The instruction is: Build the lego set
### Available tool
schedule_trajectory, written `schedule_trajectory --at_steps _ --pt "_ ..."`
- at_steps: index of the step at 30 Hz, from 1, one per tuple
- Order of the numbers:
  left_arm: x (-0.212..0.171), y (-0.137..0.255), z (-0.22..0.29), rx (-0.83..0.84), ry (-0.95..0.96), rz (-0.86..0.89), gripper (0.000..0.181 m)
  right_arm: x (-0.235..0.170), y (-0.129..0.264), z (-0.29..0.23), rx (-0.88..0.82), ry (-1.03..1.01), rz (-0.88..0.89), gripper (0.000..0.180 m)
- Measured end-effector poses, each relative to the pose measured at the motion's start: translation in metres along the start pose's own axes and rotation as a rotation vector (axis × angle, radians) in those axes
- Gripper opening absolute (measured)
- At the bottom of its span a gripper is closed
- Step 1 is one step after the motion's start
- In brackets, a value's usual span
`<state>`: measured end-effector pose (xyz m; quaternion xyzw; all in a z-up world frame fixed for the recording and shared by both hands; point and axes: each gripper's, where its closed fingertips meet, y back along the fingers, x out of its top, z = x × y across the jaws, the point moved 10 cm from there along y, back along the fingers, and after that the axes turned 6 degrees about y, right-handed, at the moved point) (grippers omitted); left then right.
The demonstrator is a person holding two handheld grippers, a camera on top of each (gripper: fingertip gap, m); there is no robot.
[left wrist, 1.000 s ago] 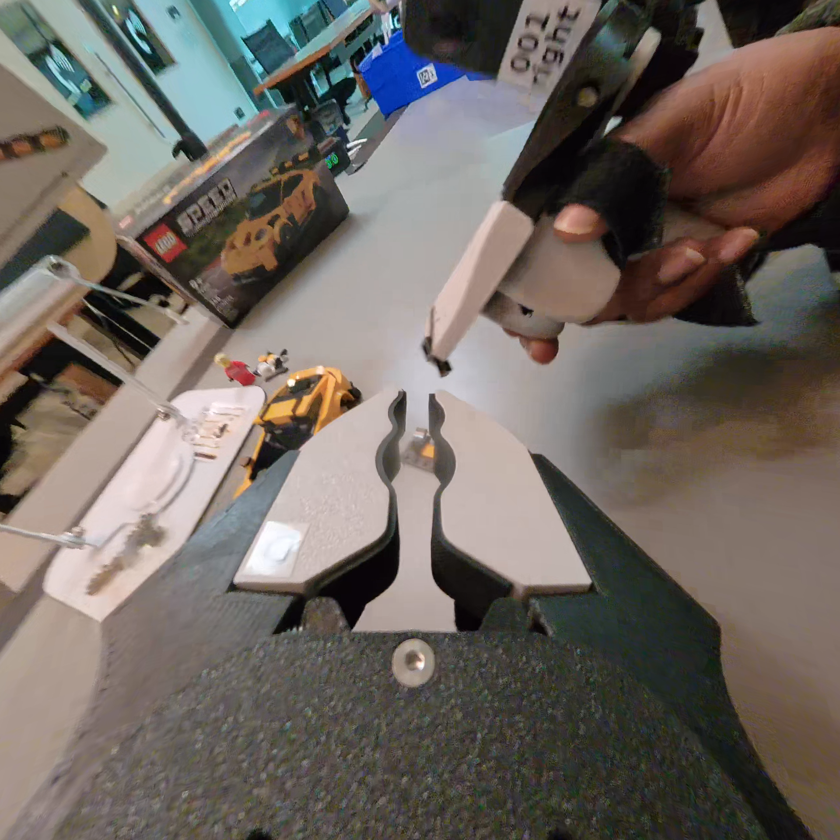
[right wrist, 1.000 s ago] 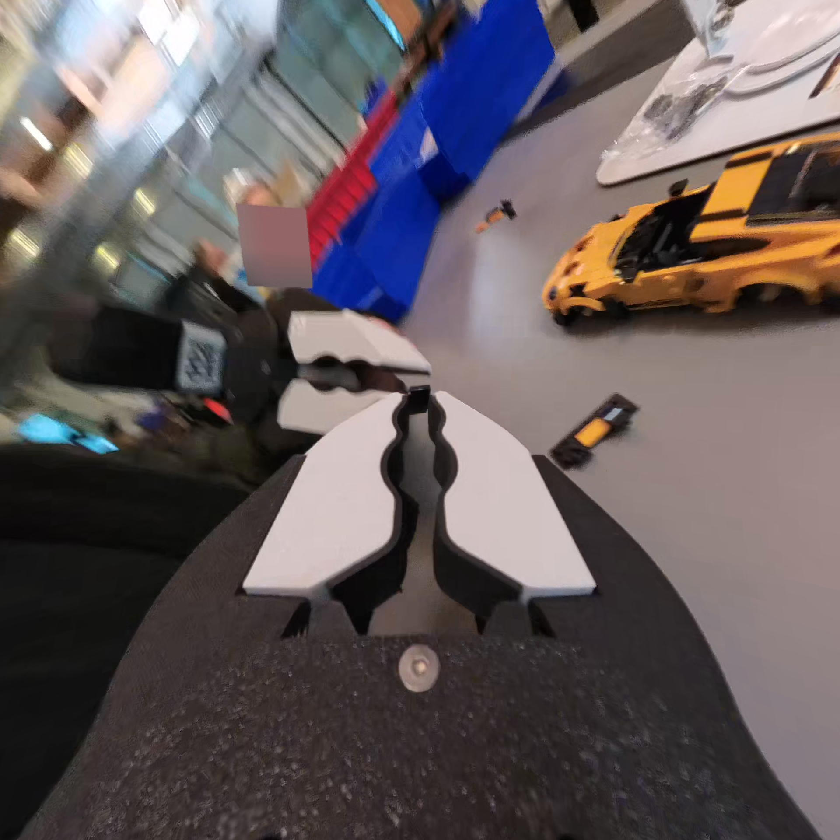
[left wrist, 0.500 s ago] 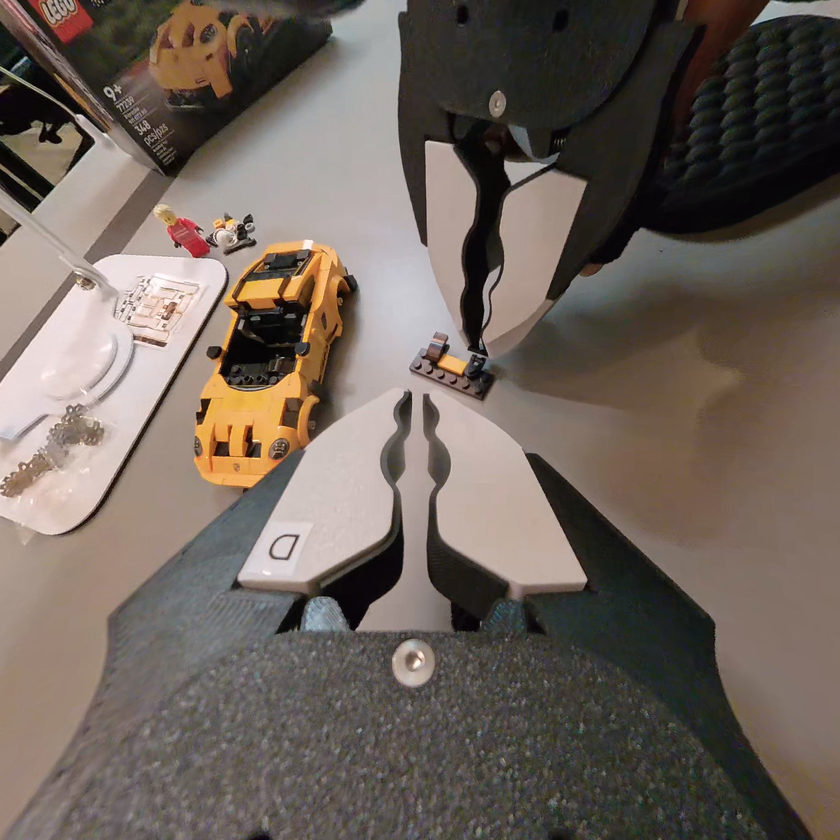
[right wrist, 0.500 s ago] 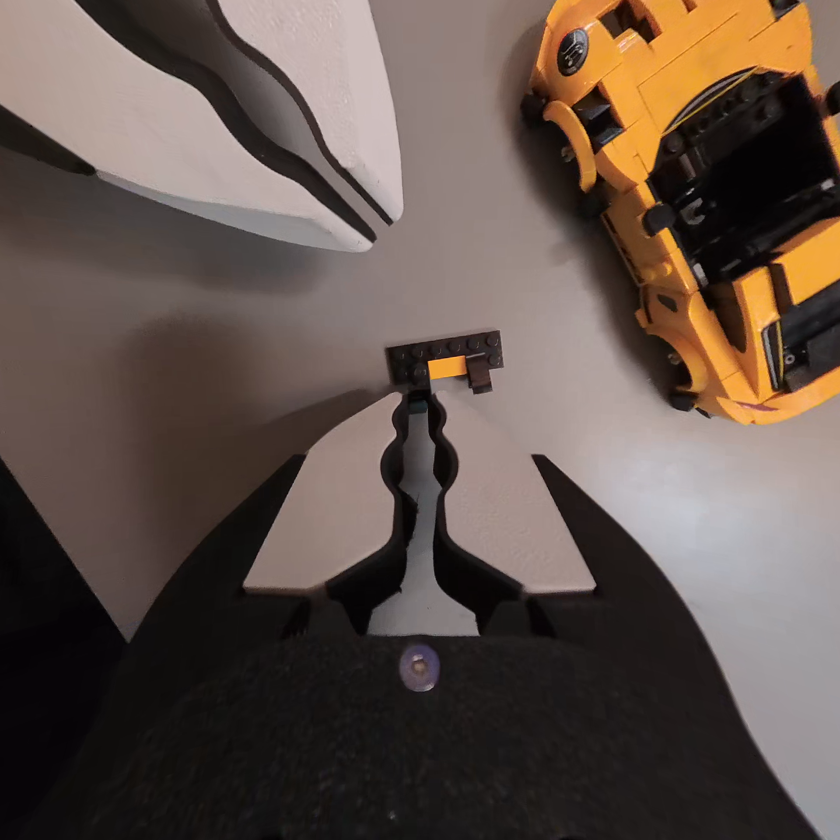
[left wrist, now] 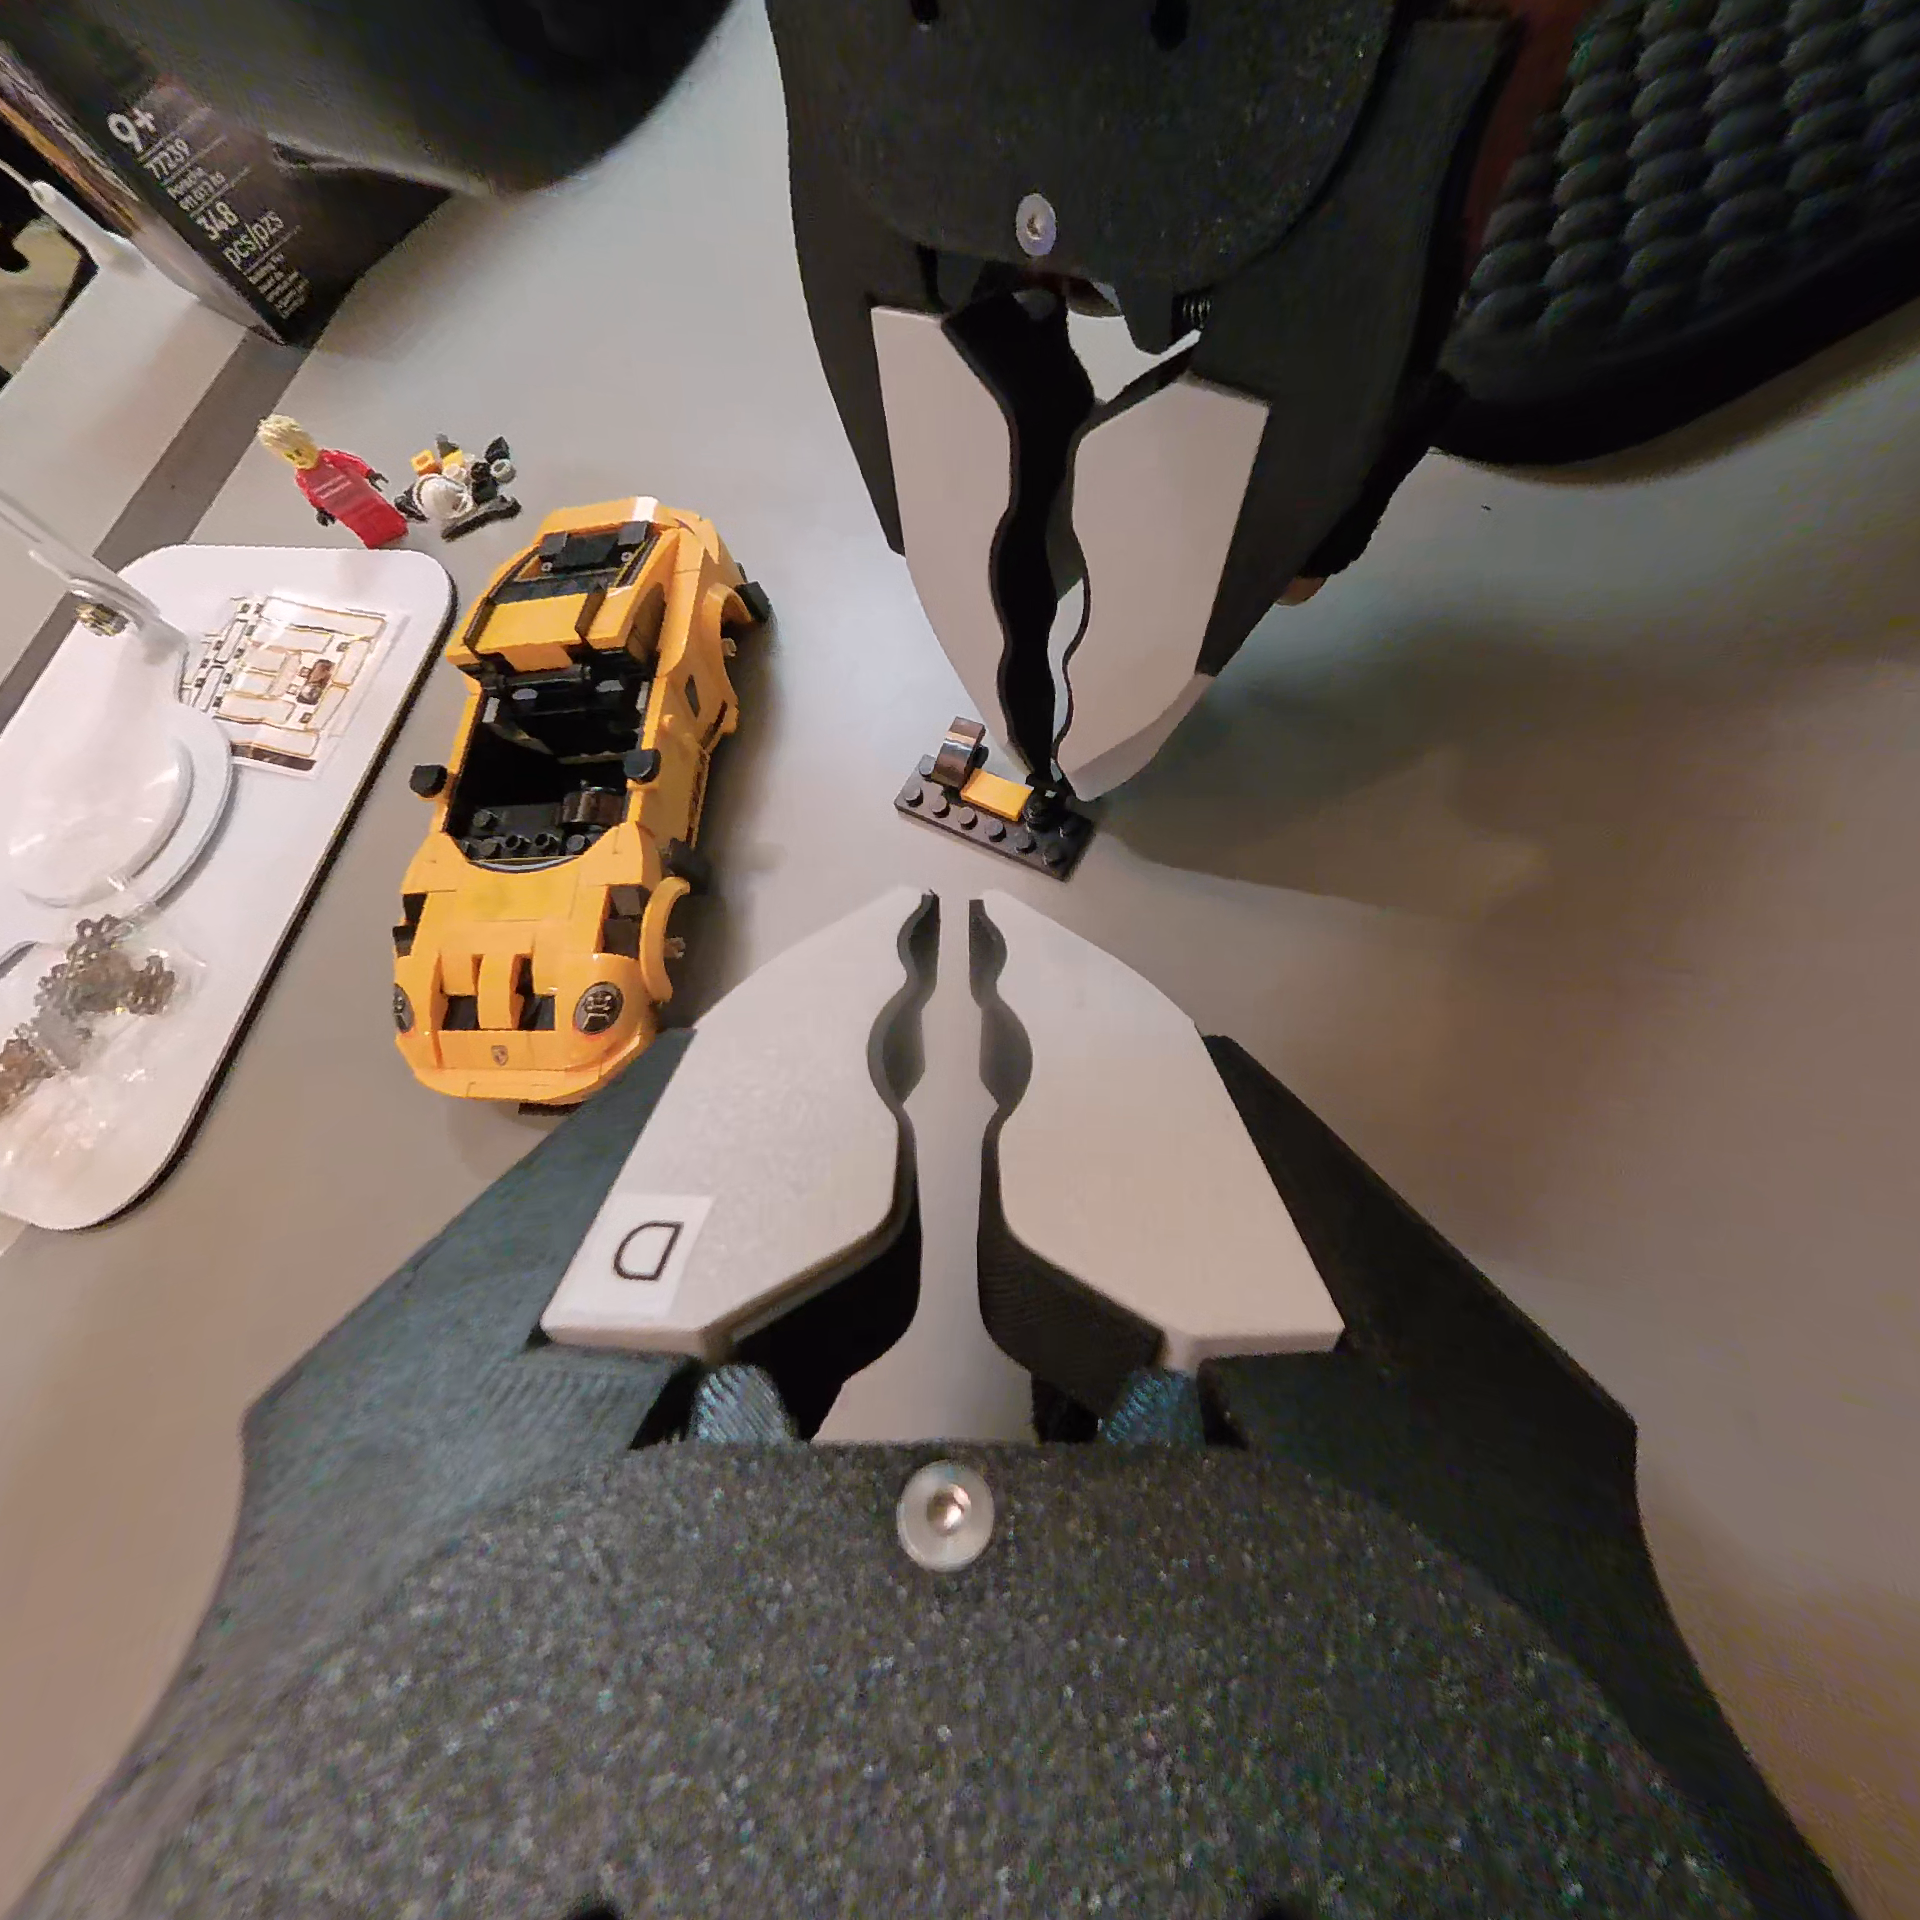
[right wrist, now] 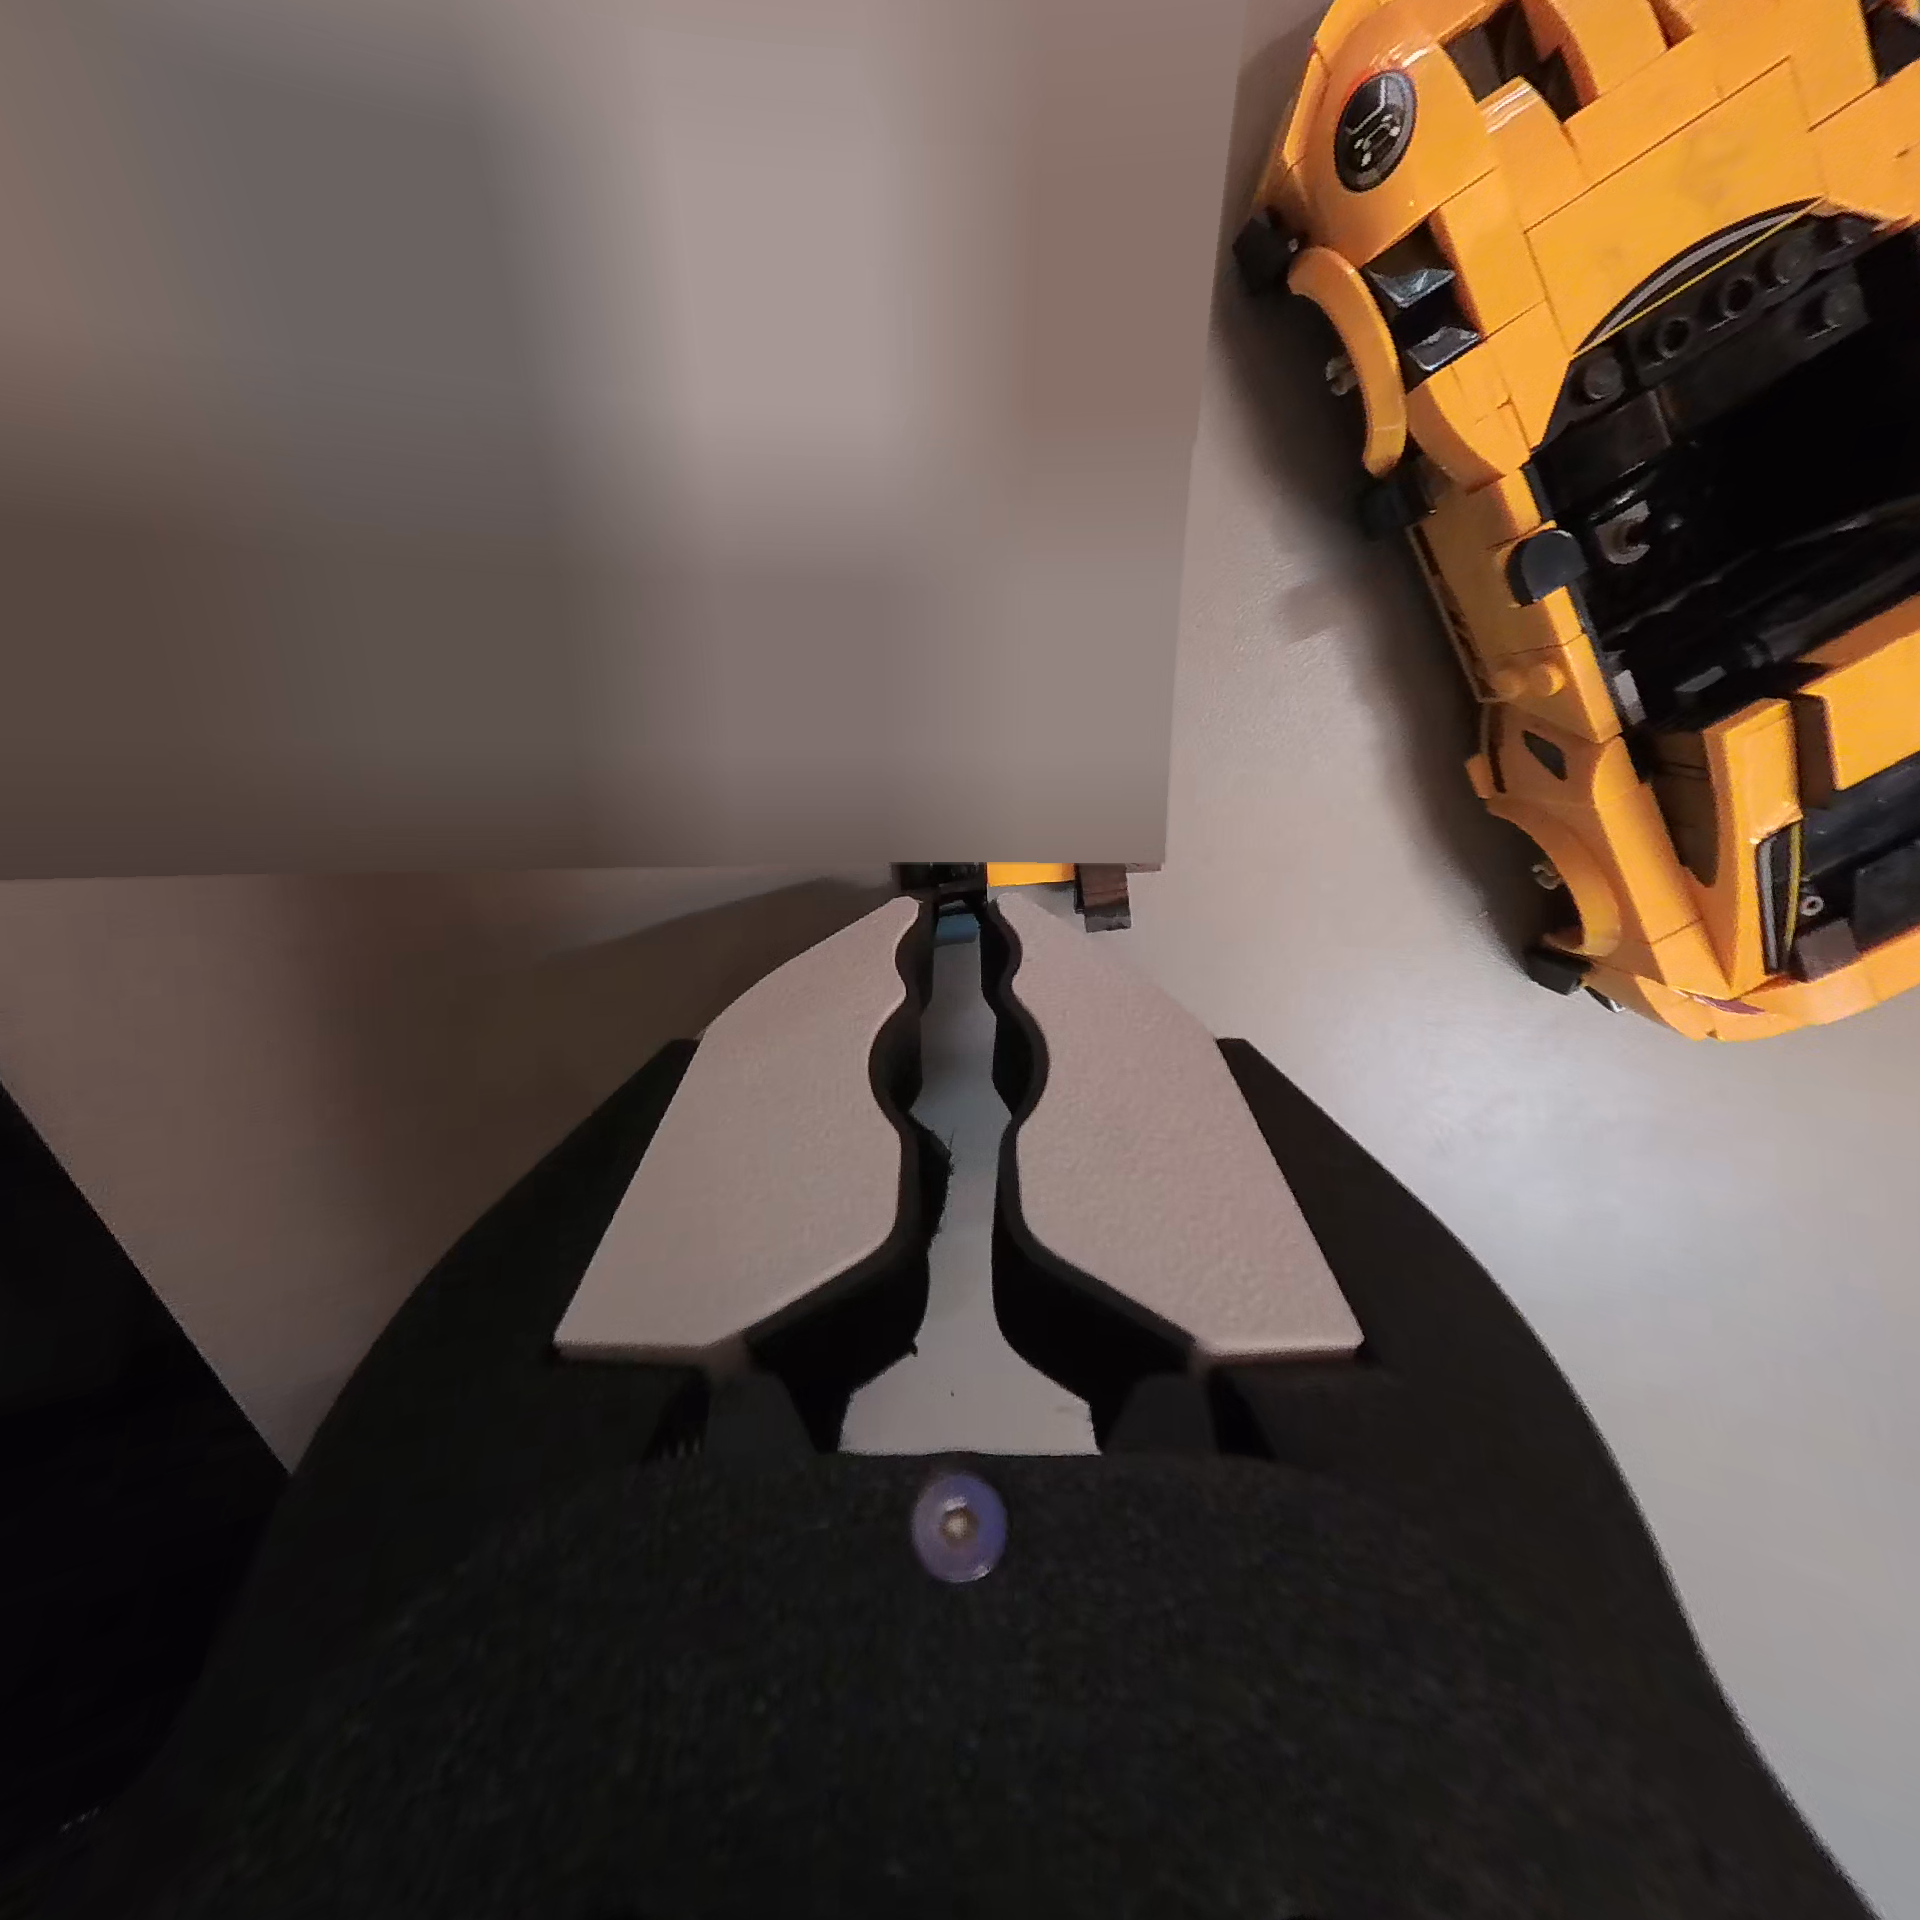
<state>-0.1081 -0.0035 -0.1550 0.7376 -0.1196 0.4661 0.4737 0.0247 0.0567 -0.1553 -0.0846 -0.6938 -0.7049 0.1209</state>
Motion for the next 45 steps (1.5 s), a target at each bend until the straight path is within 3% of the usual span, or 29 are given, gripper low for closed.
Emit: schedule_trajectory --at_steps 25,36,45 --pt "0.002 0.003 0.002 -0.003 -0.022 0.010 0.004 0.005 0.002 0.003 -0.001 -0.012 -0.008 0.011" --pt "0.002 0.002 0.002 -0.005 -0.018 0.003 0.004 -0.006 0.005 0.001 0.005 -0.008 0.141 0.012" --pt "0.000 0.001 0.002 -0.009 -0.023 -0.005 0.003 -0.007 0.002 0.002 -0.004 -0.009 0.149 0.008"
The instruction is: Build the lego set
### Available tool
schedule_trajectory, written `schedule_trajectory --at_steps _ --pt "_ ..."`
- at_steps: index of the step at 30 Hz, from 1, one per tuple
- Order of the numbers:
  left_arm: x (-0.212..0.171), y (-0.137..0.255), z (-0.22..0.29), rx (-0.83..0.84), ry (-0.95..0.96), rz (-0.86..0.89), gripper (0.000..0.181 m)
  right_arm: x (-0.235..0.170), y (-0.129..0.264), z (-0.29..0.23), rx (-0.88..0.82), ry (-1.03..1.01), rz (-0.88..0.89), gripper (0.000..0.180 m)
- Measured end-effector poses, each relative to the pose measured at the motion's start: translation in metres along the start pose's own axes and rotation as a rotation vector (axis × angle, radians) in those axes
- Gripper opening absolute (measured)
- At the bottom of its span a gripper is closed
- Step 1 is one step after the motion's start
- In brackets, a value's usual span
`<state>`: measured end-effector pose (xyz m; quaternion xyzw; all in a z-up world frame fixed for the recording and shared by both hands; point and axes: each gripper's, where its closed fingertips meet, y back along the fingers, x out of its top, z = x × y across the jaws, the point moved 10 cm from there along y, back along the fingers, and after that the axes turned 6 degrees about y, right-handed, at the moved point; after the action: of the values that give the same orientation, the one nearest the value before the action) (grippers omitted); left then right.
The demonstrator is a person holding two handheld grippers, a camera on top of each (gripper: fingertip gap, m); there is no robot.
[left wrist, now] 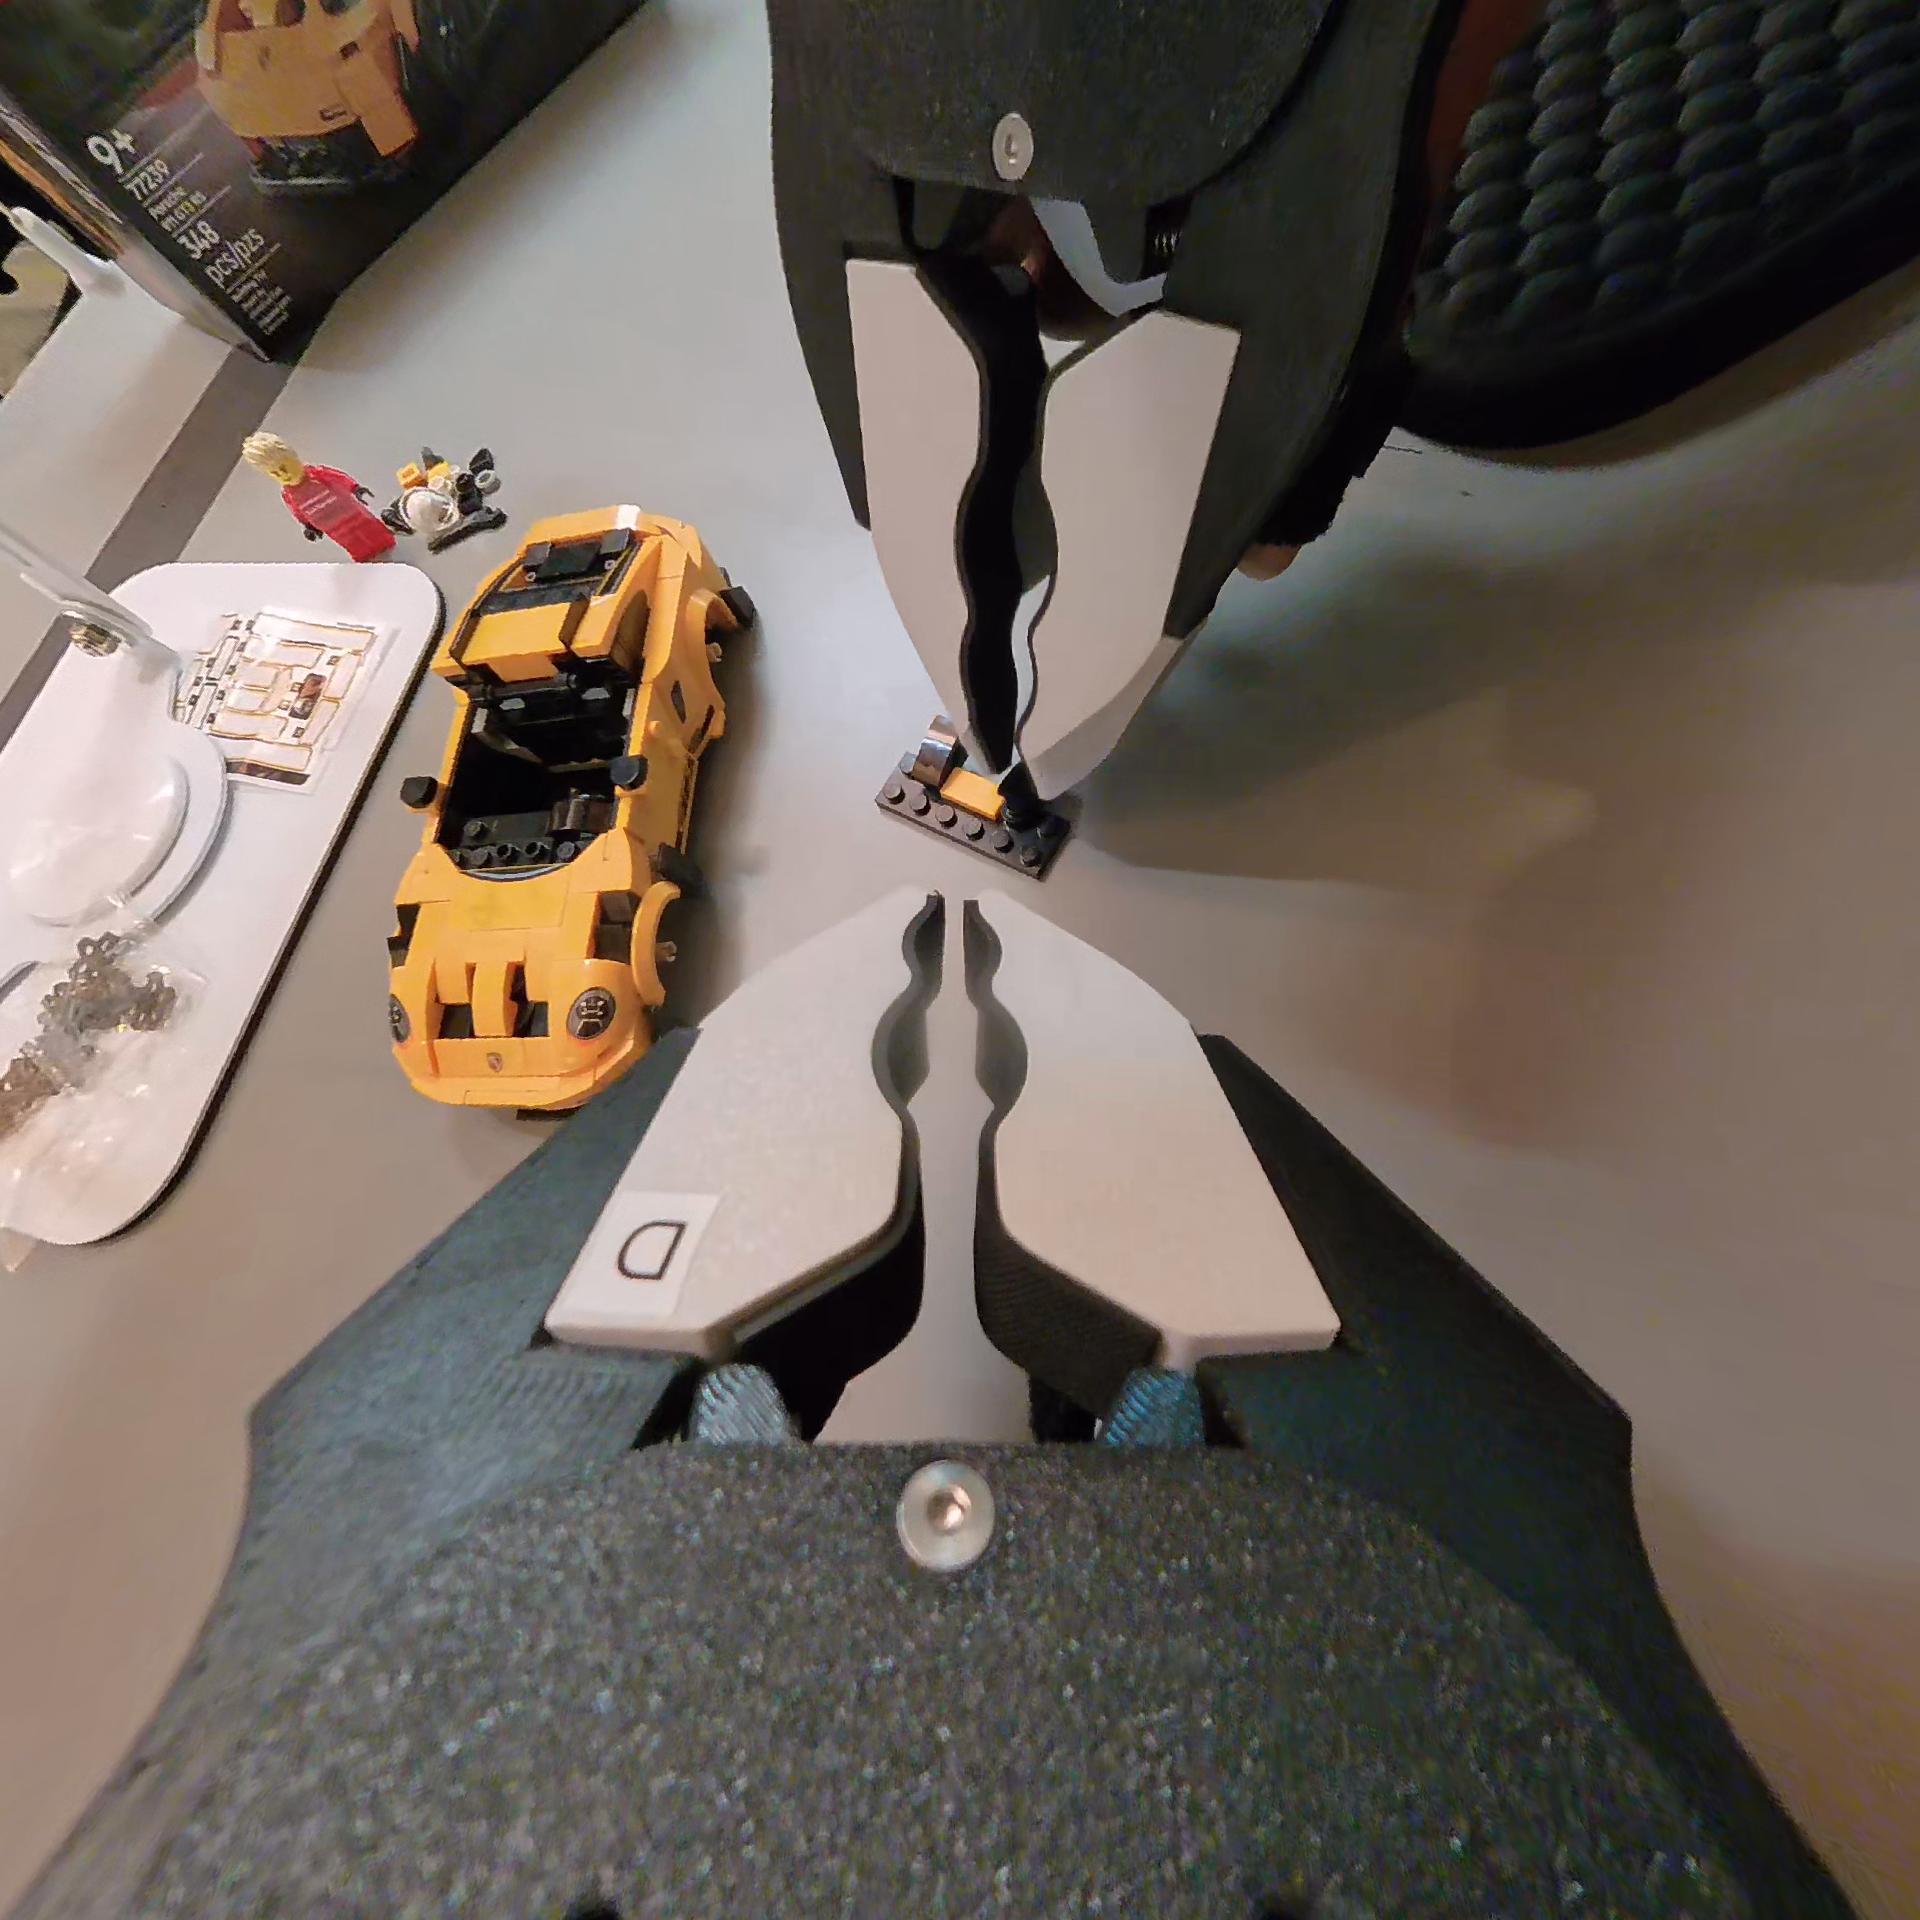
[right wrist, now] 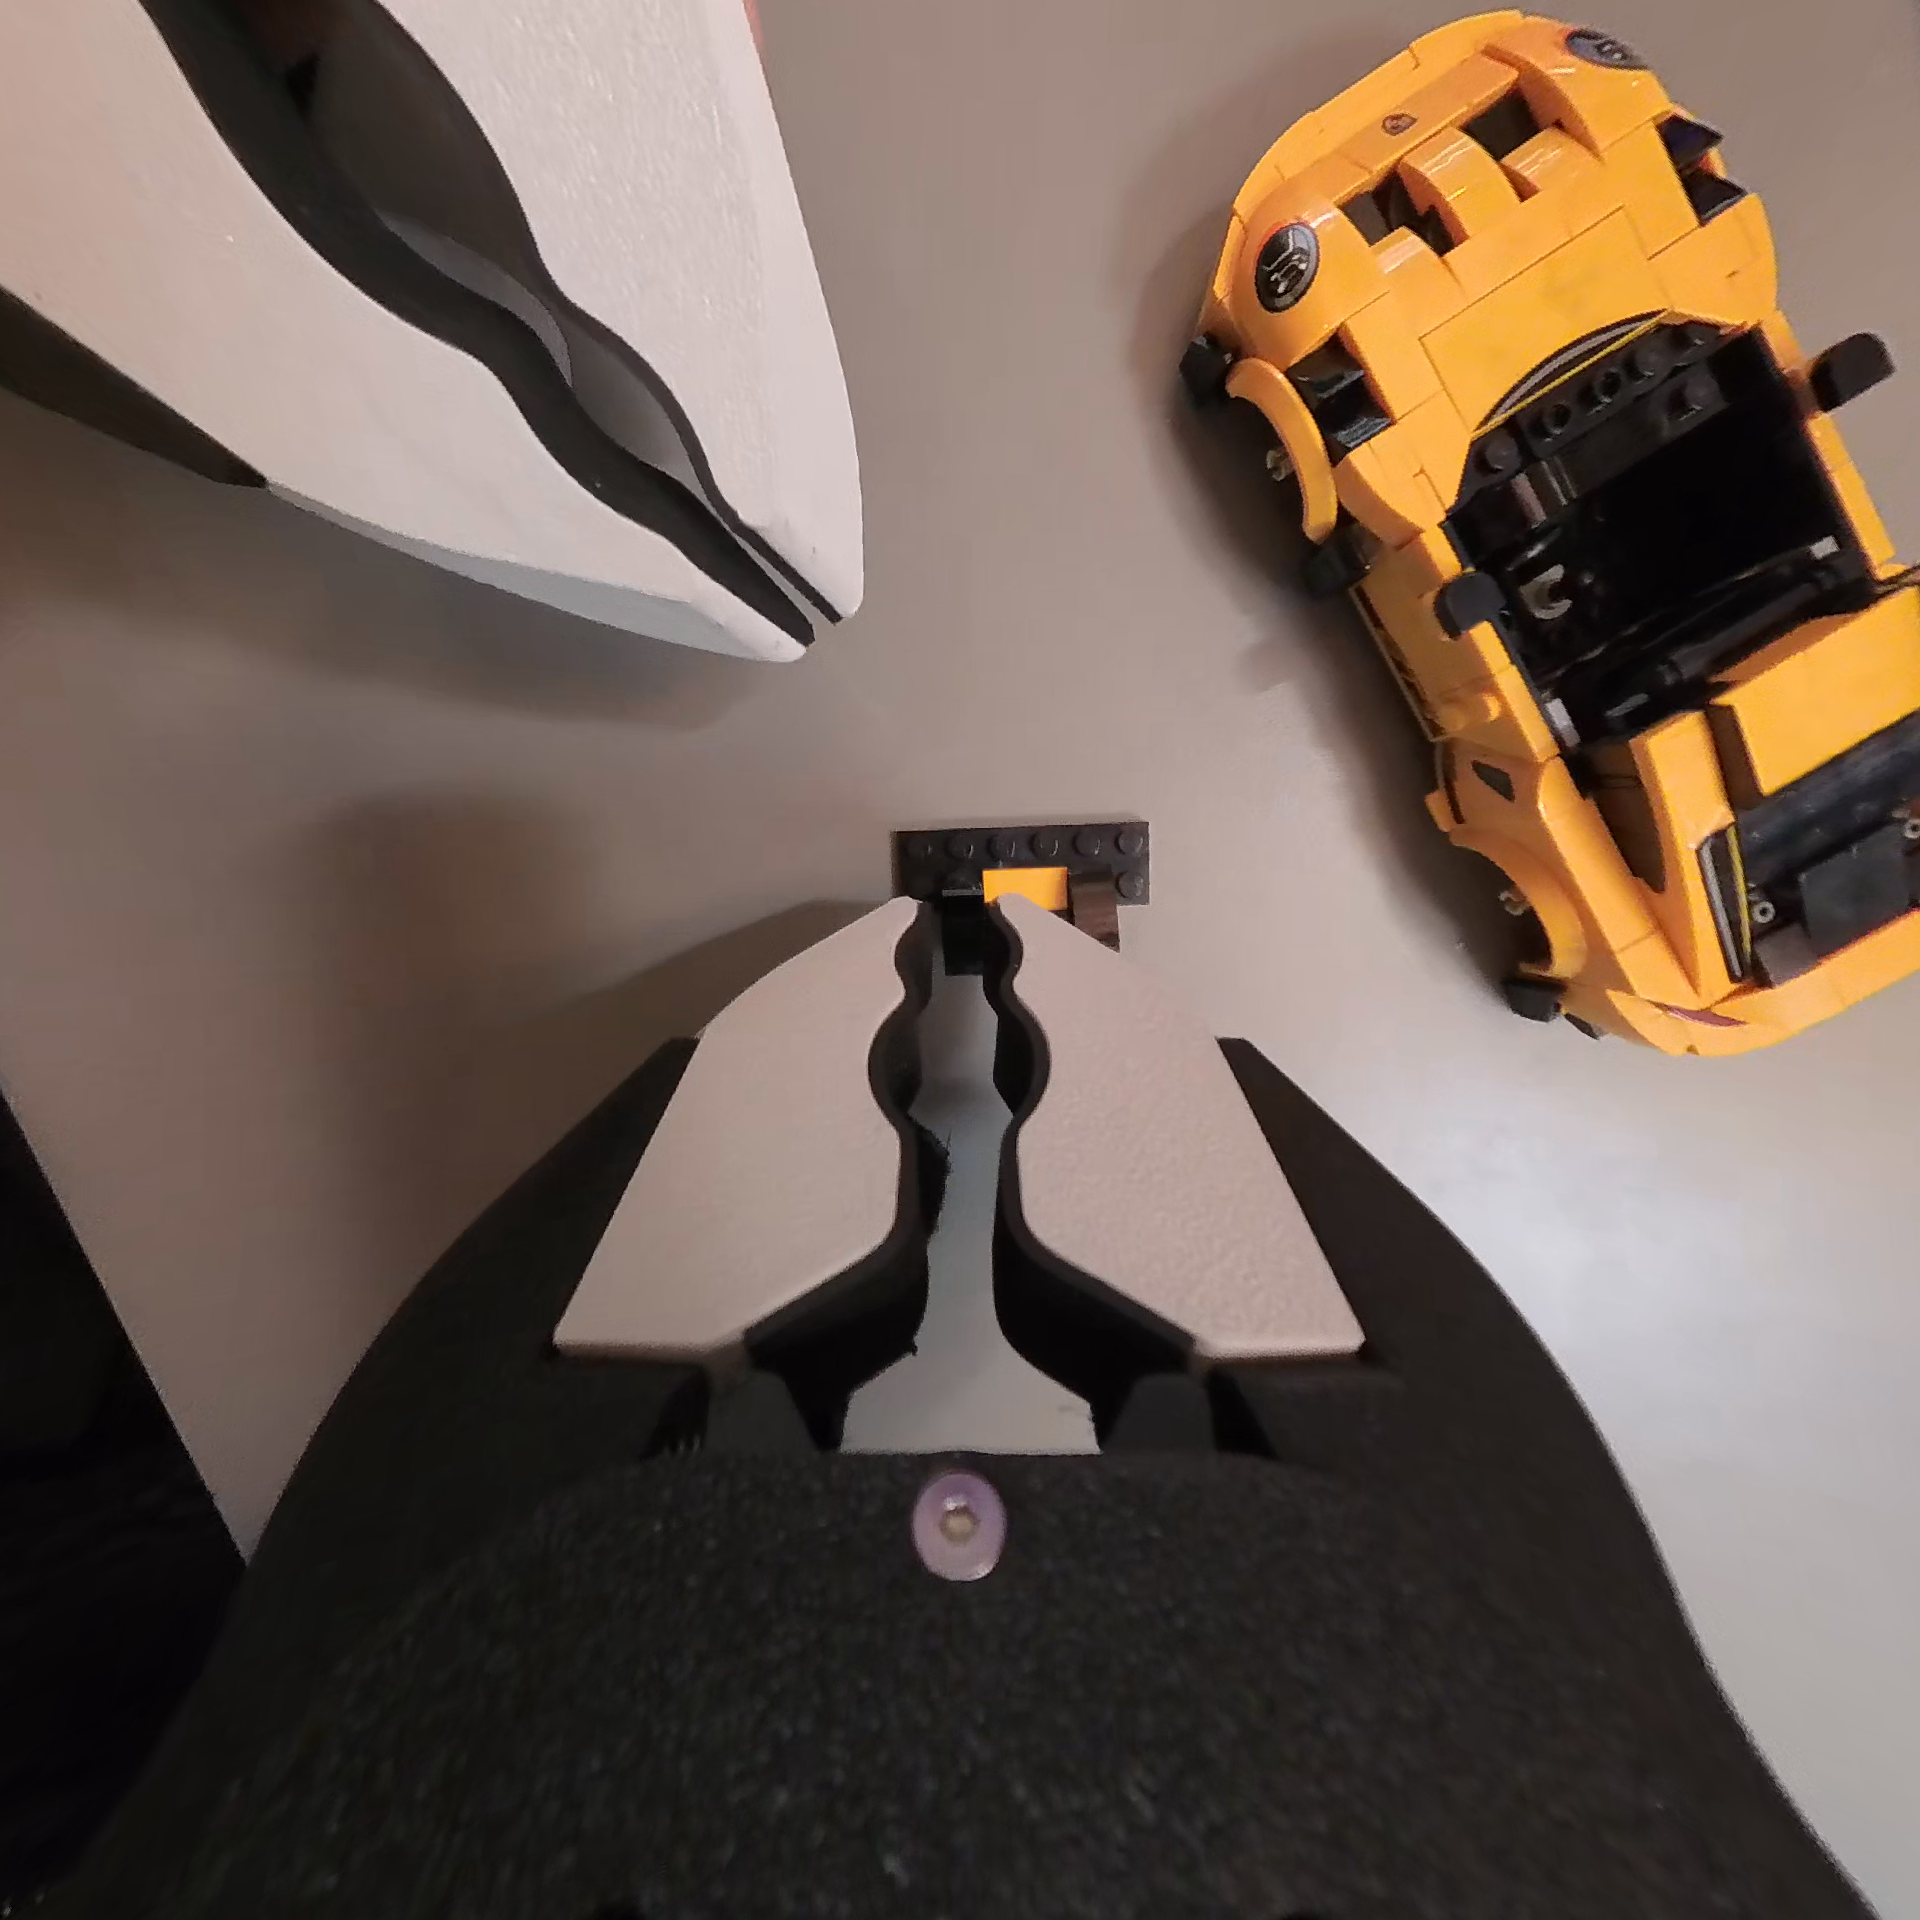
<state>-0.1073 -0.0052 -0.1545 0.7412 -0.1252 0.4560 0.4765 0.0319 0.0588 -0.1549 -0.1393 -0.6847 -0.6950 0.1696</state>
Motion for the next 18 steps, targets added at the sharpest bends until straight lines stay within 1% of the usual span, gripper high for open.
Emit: schedule_trajectory --at_steps 12,18 --pt "0.001 0.001 0.001 0.000 -0.005 0.000 0.003 0.006 -0.005 0.003 0.025 -0.002 -0.062 0.007" --pt "0.000 0.002 0.000 0.007 -0.017 -0.005 0.003 0.014 -0.006 0.006 0.058 -0.001 -0.141 0.007"
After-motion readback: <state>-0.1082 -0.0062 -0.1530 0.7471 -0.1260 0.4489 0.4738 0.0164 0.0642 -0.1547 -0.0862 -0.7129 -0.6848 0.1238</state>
